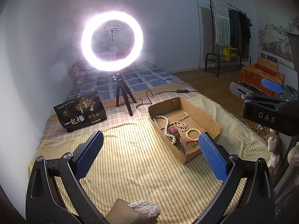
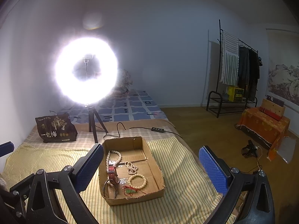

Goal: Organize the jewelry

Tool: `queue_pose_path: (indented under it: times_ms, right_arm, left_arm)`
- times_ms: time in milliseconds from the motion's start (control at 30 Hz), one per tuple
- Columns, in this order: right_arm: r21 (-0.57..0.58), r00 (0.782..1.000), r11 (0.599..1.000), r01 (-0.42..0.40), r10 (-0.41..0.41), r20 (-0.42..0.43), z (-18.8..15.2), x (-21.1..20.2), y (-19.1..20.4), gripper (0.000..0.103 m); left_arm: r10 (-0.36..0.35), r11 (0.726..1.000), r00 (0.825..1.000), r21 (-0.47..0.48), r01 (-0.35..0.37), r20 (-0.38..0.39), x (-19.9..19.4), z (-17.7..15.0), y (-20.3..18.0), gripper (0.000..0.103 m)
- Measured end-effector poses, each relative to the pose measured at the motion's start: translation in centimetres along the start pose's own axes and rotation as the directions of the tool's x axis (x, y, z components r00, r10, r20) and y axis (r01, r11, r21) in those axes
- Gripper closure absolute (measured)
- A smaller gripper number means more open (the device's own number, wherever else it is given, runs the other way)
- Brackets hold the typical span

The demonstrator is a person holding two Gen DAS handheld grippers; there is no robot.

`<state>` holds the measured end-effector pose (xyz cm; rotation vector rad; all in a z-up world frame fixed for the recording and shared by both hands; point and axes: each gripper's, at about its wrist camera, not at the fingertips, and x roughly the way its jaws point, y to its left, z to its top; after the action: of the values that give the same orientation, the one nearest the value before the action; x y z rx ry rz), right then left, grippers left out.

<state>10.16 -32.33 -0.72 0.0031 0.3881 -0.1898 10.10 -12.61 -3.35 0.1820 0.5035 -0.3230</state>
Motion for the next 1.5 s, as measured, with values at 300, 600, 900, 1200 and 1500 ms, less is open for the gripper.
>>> queue_pose_path:
  times_ms: [300,600,900,1200,1500]
  right_arm:
    - [0.002,1.0,1.0,0.0,0.0,-0.008,-0.29,0.17,0.03,0.0]
    - [-0.001,1.0,1.0,-0.003,0.003,-0.016,-0.37,0.18,0.19,0.0]
    - [-0.001,1.0,1.0,-0.003,0.003,-0.021,-0.43,0.19,0.26,0.0]
    - [-0.001,0.999,1.0,-0.007,0.007,-0.032,-0.61,0.29,0.23,0.0]
    - [0.003,0.999,1.0,-0.013,0.014,-0.045,-0.61,0.57,0.24,0.0]
  left_arm:
    - [-0.002,1.0,1.0,0.002,0.002,-0.001,-0.07,0.11,-0.05,0.0]
    - [-0.002,1.0,1.0,0.0,0.002,0.0,-0.09,0.11,-0.12,0.0]
    - [0.001,1.0,1.0,-0.001,-0.001,-0.001,-0.06,0.11,-0.14,0.0]
    - [0.0,1.0,1.0,0.0,0.0,-0.001,-0.13,0.13,-0.16,0.0]
    - [0.001,1.0,1.0,-0.002,-0.001,-0.001,-0.13,0.13,-0.18,0.0]
